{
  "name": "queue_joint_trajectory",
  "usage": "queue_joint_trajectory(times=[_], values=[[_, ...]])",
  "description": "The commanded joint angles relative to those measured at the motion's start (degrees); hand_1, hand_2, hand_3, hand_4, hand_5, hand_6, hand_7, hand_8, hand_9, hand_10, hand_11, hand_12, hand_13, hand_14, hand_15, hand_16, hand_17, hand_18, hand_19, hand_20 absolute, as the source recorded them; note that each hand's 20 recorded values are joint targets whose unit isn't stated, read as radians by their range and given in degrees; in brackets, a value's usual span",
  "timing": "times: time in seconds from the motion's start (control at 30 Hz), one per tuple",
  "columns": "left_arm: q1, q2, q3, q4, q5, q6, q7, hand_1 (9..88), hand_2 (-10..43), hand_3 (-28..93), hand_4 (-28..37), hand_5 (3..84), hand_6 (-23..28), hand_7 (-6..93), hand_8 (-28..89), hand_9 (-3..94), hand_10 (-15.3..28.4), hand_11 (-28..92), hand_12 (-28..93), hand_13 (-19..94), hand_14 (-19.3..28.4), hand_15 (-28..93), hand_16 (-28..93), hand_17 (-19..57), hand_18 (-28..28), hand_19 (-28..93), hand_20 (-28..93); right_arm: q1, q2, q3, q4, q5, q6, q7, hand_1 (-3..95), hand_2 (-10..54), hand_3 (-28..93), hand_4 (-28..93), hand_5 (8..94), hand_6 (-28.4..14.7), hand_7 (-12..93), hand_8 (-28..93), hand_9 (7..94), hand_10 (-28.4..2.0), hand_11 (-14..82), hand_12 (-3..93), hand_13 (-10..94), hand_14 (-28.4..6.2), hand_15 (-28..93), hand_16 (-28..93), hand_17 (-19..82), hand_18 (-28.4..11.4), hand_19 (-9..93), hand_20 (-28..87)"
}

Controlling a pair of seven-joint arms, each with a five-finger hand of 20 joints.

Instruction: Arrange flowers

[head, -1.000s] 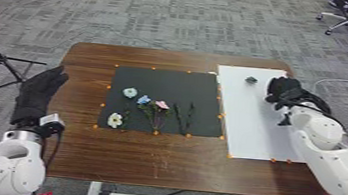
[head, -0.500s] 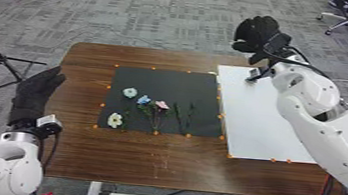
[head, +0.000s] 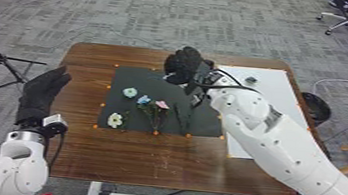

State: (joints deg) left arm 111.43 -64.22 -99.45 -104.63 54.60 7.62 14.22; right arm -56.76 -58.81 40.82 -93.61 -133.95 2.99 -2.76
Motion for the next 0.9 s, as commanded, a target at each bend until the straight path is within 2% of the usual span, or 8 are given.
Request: queue_joint_trajectory(times=[0.03, 0.33, 0.73, 0.9], values=[[0.3, -0.71, -0.09, 0.01, -0.25, -0.68, 0.54, 24.7, 1.2, 70, -24.2, 48.4, 3.7, 14.4, -8, 49.0, 13.5, 19, 12, 35, 15.6, 10, 2, 4.4, 11.0, 6, 15, -2.0, -1.7, 1.4, 5.2, -3.4, -1.9, -1.2, 57.8, -9.5, 59, -21, 76.7, 4.7, 29, 2, 85.3, -8.0, 5.5, 32.6, 79, -4.9, 47, 36, 31, -17.6, 53, 55], [0.3, -0.61, 0.18, 0.16, -0.17, -1.06, -0.14, 24.7, 1.2, 70, -24.3, 48.3, 3.7, 14.4, -8, 49.0, 13.5, 19, 12, 35, 15.6, 10, 2, 4.4, 11.0, 6, 15, -5.5, -3.9, 4.0, 9.8, -6.8, -6.4, -1.0, 57.5, -9.5, 59, -21, 76.4, 4.8, 30, 2, 84.7, -7.7, 5.5, 32.6, 78, -5.0, 48, 36, 31, -17.5, 53, 55], [-0.2, -0.30, 0.40, 0.50, -0.06, -1.43, -0.53, 24.8, 1.3, 70, -24.2, 48.3, 3.7, 14.2, -8, 49.0, 13.5, 19, 12, 35, 15.6, 10, 2, 4.4, 11.0, 6, 15, -6.6, -4.4, 4.8, 10.6, -6.8, -7.1, 0.7, 55.9, -9.5, 60, -21, 75.2, 5.2, 31, 1, 83.8, -7.5, 6.3, 31.9, 77, -5.4, 50, 35, 30, -17.9, 53, 55], [0.0, -0.31, 0.07, 0.38, -0.11, -1.72, -0.38, 24.8, 1.3, 70, -24.1, 48.3, 3.7, 14.3, -8, 49.0, 13.5, 19, 12, 35, 15.6, 10, 2, 4.4, 11.0, 6, 15, -5.7, -3.7, 4.6, 9.8, -5.4, -7.0, 2.1, 52.1, -9.5, 61, -18, 68.9, 3.5, 29, 2, 76.4, -8.7, 12.1, 25.8, 75, -6.4, 53, 34, 28, -18.2, 53, 55]])
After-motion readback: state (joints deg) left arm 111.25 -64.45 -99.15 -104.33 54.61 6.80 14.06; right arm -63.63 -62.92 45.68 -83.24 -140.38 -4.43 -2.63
